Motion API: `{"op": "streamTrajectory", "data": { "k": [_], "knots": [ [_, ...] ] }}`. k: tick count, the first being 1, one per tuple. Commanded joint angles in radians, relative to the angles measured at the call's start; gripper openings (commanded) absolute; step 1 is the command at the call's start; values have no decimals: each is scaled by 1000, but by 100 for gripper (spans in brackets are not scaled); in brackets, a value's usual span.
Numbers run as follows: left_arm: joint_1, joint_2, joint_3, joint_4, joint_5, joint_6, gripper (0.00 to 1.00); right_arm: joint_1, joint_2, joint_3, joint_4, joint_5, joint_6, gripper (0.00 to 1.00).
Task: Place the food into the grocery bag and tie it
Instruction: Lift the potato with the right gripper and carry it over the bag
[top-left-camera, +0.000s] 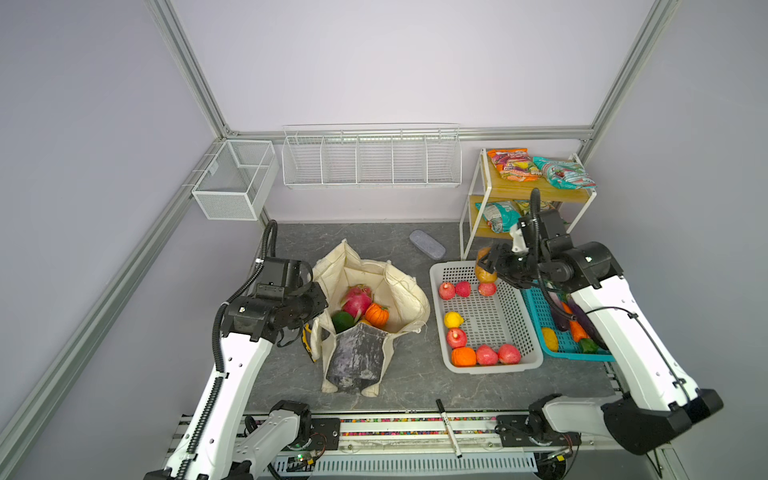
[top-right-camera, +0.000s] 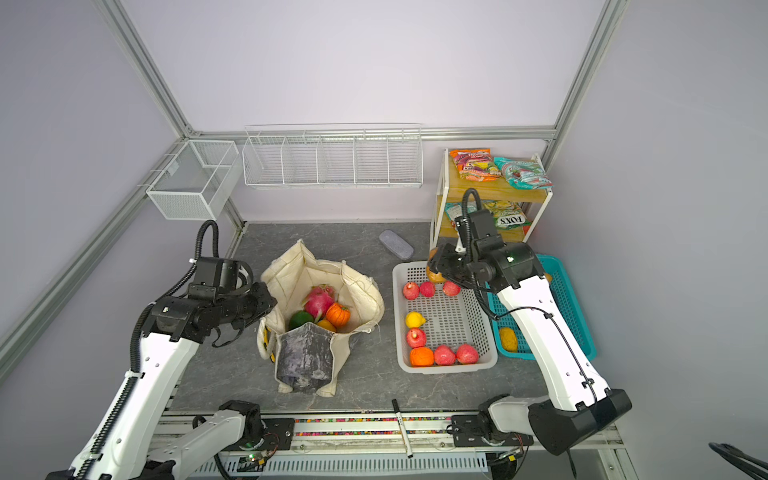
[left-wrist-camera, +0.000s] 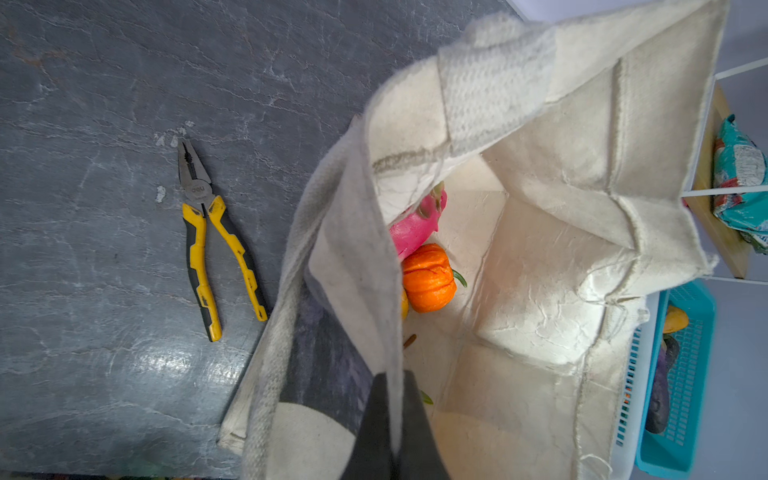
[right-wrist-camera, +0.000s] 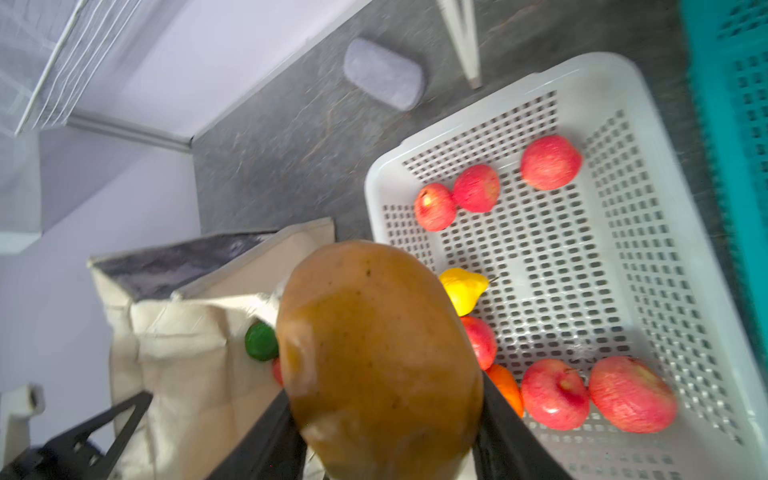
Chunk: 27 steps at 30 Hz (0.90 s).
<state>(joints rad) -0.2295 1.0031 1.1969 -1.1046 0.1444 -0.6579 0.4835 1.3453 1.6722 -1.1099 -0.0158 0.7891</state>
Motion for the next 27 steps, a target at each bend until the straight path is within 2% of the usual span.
{"op": "streamTrajectory", "data": {
  "k": [1, 4, 9, 13, 18, 20, 27],
  "knots": [
    [2, -8, 13, -5, 23, -7, 0, 148, 81, 67, 33, 53, 80, 58],
    [2, -9, 13, -1, 26, -8, 0, 289, 208, 180, 64, 52, 75, 58],
    [2, -14, 16, 0, 22, -7, 0, 440, 454, 404, 50, -12, 18, 59],
    [2, -13, 25, 1, 15, -7, 0, 508, 631, 576, 3, -83, -32, 59],
    [2, -13, 32, 2, 8, -8, 0, 519, 796, 795, -129, -169, -141, 59],
    [3, -11, 32, 3, 4, -6, 0, 520, 825, 818, -167, -211, -183, 59],
    [2, -18, 24, -1, 1, -13, 0, 539, 821, 721, -209, -305, -334, 59]
  ]
}}
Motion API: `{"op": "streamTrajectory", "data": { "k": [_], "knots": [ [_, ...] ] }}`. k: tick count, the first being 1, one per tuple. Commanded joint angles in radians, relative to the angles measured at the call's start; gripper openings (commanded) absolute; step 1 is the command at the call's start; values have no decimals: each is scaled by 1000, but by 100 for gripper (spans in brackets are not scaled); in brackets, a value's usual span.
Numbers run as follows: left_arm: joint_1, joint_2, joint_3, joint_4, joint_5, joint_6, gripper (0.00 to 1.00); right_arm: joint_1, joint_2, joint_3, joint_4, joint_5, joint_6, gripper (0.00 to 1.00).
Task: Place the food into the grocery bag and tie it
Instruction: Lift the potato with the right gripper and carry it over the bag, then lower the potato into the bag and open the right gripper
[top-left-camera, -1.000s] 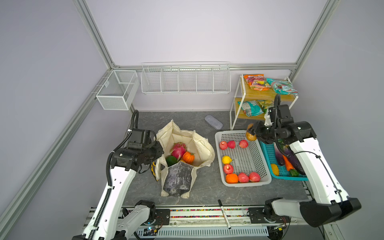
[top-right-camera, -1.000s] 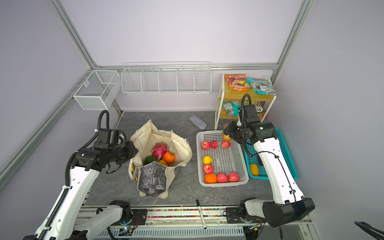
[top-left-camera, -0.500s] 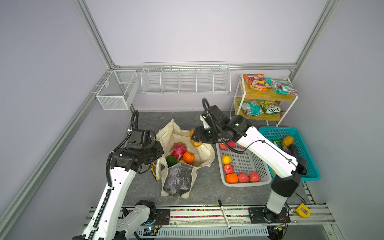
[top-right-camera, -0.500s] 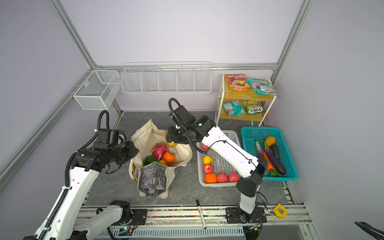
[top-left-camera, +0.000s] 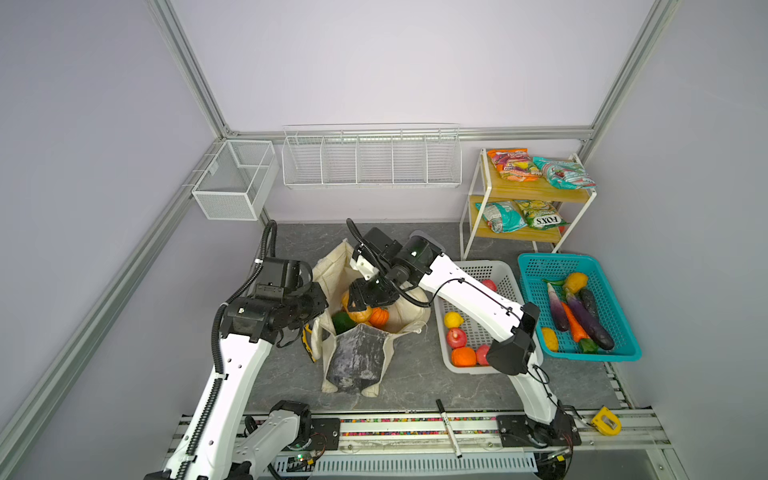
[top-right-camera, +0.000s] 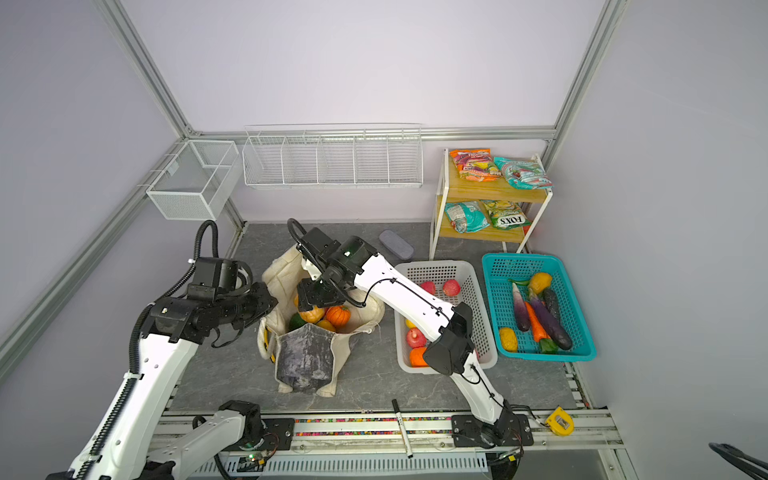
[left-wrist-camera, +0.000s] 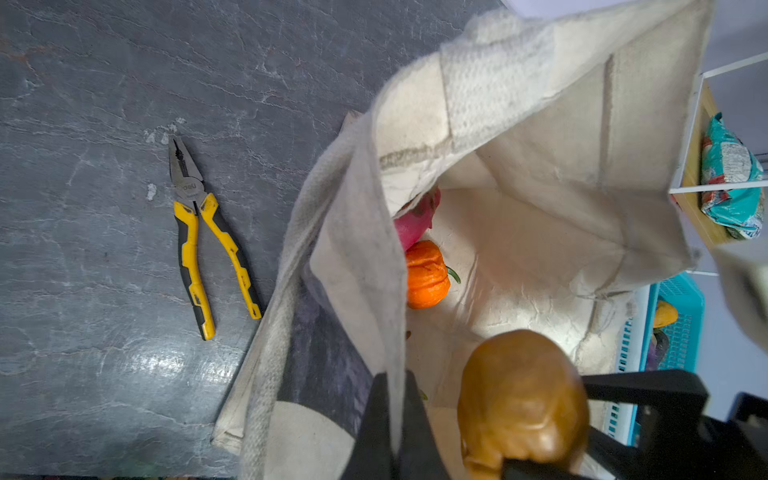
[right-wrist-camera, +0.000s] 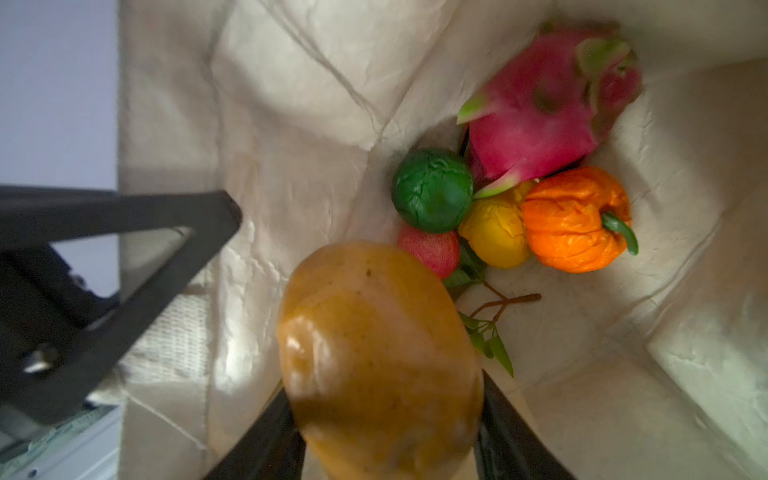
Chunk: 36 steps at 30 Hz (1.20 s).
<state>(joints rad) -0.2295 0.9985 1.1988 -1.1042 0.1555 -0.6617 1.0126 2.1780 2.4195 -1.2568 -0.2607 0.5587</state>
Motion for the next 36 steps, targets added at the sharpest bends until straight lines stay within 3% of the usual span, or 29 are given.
{"op": "streamTrajectory", "data": {
  "k": [1, 6, 21, 36],
  "knots": [
    [2, -18, 18, 0, -9, -14, 0, 11, -14, -45, -63, -63, -117, 59],
    [2, -21, 7, 4, -4, -19, 0, 14, -26, -155, -5, -74, -126, 59],
    [2, -13, 13, -2, -2, -11, 0, 82, 99, -167, 108, -30, -163, 60],
    [2, -24, 26, -22, -4, -4, 0, 87, 117, -312, 251, 28, -132, 65]
  ]
}}
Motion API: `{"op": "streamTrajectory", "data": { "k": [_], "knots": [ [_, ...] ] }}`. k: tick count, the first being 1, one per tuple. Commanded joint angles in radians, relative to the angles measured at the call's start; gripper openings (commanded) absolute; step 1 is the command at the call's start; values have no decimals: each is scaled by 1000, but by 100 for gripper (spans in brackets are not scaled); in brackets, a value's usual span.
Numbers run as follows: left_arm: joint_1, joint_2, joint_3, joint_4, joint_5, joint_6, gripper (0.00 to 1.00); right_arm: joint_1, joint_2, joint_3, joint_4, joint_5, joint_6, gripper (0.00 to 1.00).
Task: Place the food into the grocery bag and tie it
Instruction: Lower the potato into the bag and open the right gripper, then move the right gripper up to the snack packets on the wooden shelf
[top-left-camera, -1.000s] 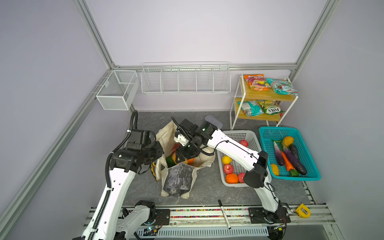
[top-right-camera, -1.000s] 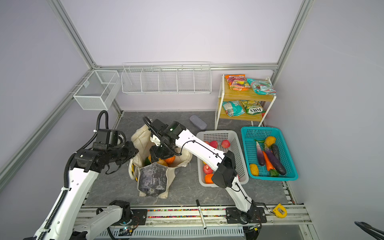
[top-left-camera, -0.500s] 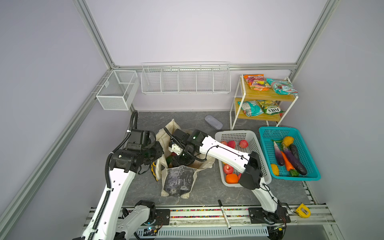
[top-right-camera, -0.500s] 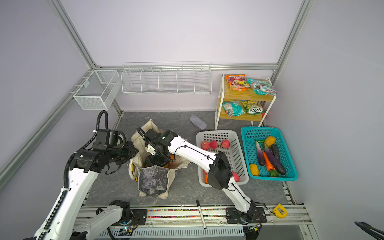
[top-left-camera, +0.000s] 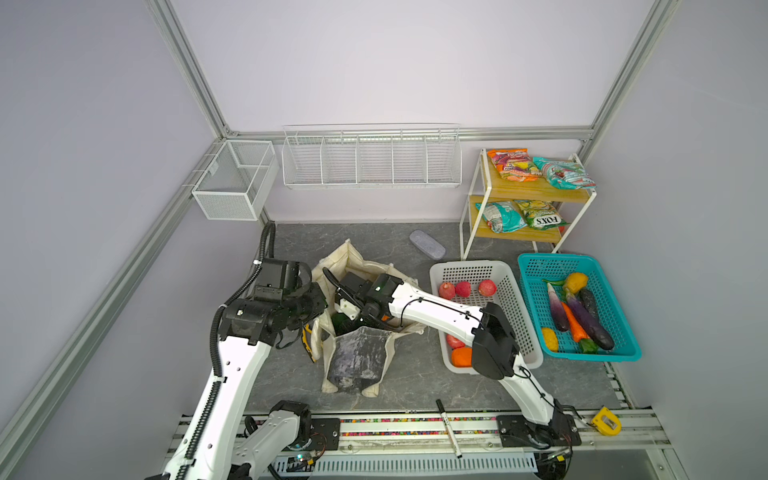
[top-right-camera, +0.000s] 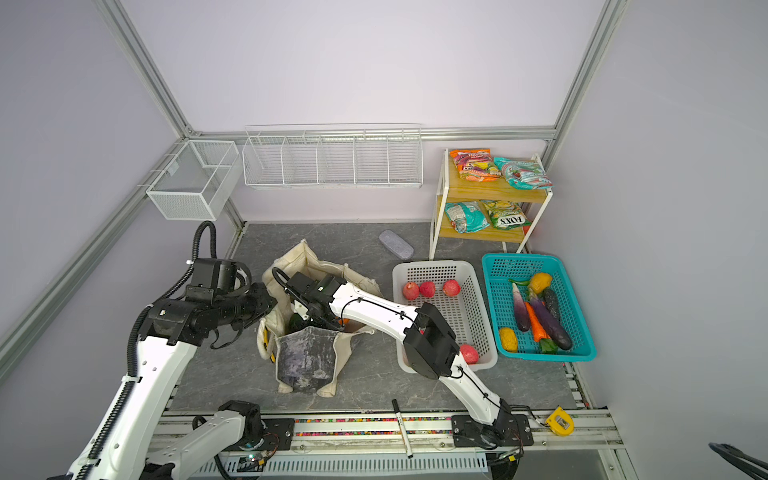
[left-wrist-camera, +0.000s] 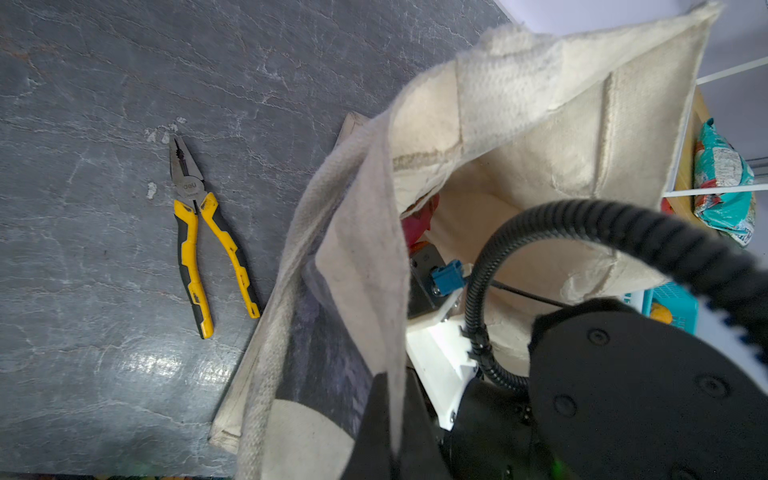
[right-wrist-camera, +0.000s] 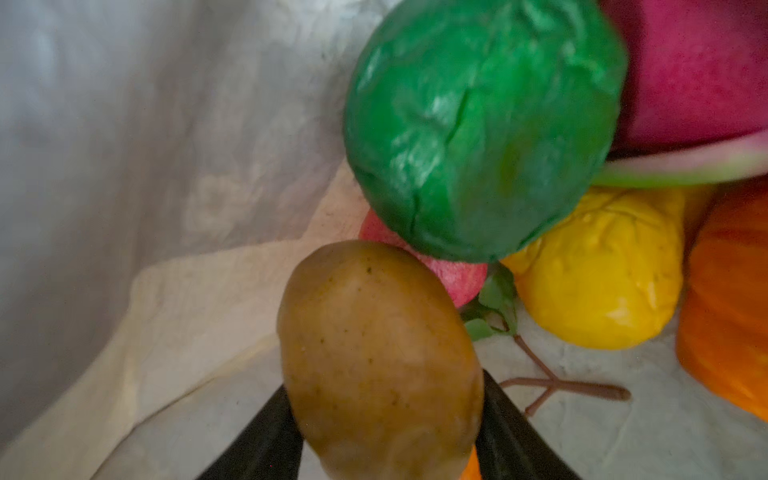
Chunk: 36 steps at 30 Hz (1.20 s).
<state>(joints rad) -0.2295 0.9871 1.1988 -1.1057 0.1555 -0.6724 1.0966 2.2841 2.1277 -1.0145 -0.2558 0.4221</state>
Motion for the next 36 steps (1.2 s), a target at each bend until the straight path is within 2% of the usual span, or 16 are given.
{"op": "streamTrajectory", "data": {
  "k": [1, 12, 17, 18, 19, 20, 31, 36],
  "knots": [
    [2, -14, 28, -22, -5, 8, 0, 1, 8, -24, 9, 29, 4, 66],
    [2, -26, 27, -35, -4, 16, 0, 1, -50, 5, -25, 107, -14, 84],
    [2, -28, 24, -36, -5, 15, 0, -3, -62, 73, -88, 157, -26, 97],
    [2, -28, 25, -36, -5, 16, 0, -3, -65, 84, -96, 165, -30, 96],
    [2, -29, 25, -36, -5, 16, 0, -4, -69, 98, -104, 176, -34, 89],
    [2, -29, 25, -36, -5, 15, 0, -6, -72, 114, -112, 188, -40, 88],
    [2, -16, 21, -23, -8, 15, 1, -66, -98, 355, -223, 270, -54, 88],
    [2, 1, 36, -22, -8, 17, 1, -104, -163, 393, -219, 331, -46, 88]
  ]
}}
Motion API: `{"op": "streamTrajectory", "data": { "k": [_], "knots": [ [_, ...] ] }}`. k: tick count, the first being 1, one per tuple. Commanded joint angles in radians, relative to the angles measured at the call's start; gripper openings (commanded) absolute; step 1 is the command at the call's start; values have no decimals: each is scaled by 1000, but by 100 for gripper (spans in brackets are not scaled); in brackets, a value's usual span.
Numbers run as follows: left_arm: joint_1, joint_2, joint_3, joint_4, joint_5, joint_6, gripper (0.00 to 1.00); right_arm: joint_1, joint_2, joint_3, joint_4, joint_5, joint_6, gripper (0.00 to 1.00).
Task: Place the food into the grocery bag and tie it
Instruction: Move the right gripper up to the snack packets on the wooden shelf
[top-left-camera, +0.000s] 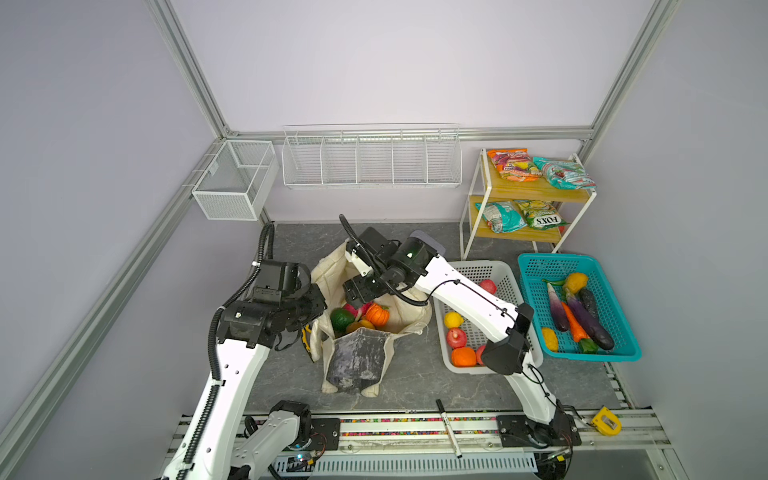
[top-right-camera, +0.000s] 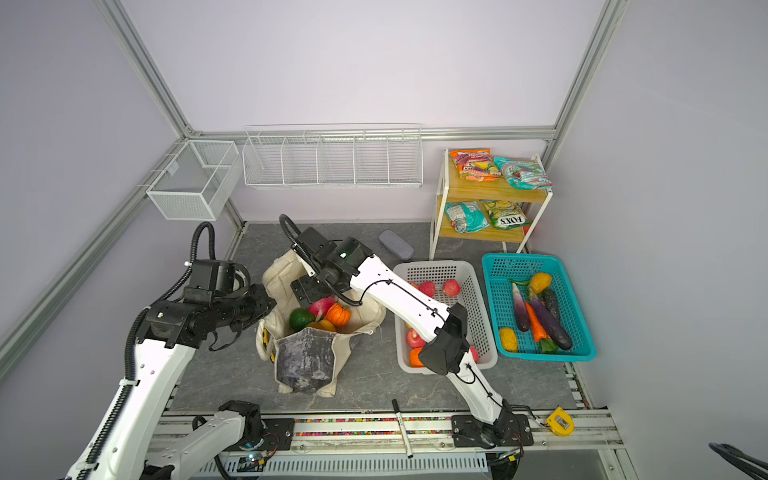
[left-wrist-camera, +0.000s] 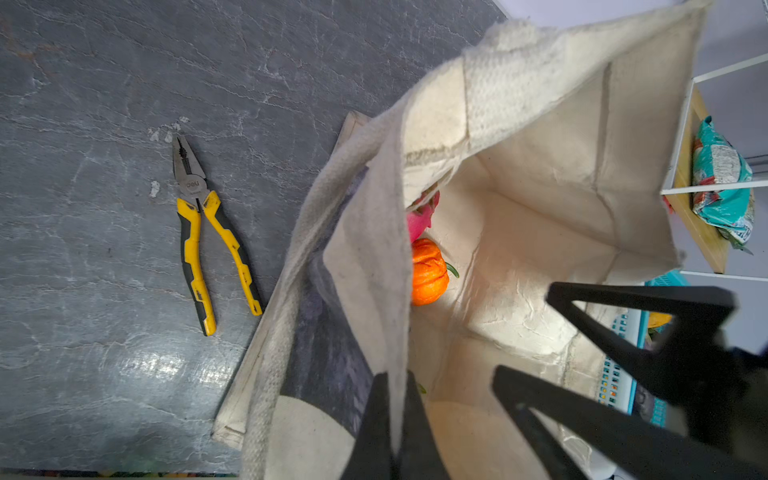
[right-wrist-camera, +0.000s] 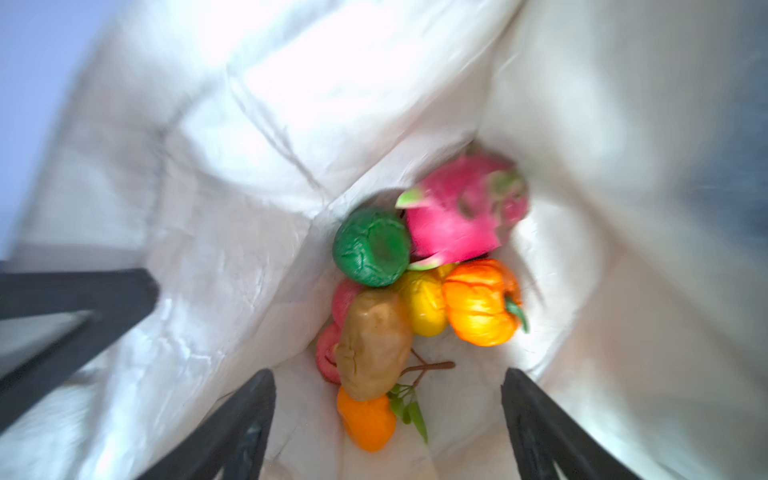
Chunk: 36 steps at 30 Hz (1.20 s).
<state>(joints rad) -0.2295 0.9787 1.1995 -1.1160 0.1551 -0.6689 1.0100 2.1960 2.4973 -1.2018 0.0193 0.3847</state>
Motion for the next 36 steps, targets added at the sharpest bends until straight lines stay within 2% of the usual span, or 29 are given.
{"op": "streamTrajectory", "data": {
  "k": [1, 9, 18, 29, 32, 36],
  "knots": [
    [2, 12, 37, -10, -8, 14, 1, -27, -95, 23, -27, 76, -8, 88],
    [2, 22, 46, -11, -6, 14, 1, -115, -265, -60, -13, 239, 19, 88],
    [2, 19, 49, -24, -11, 14, 1, -276, -562, -419, 55, 443, 63, 88],
    [2, 38, 49, -16, -4, 12, 1, -689, -880, -874, 115, 397, 179, 88],
    [2, 47, 51, -12, 3, 12, 1, -795, -930, -946, 143, 378, 183, 88],
    [2, 55, 57, -10, 6, 11, 1, -924, -964, -962, 186, 334, 189, 88]
  ]
}}
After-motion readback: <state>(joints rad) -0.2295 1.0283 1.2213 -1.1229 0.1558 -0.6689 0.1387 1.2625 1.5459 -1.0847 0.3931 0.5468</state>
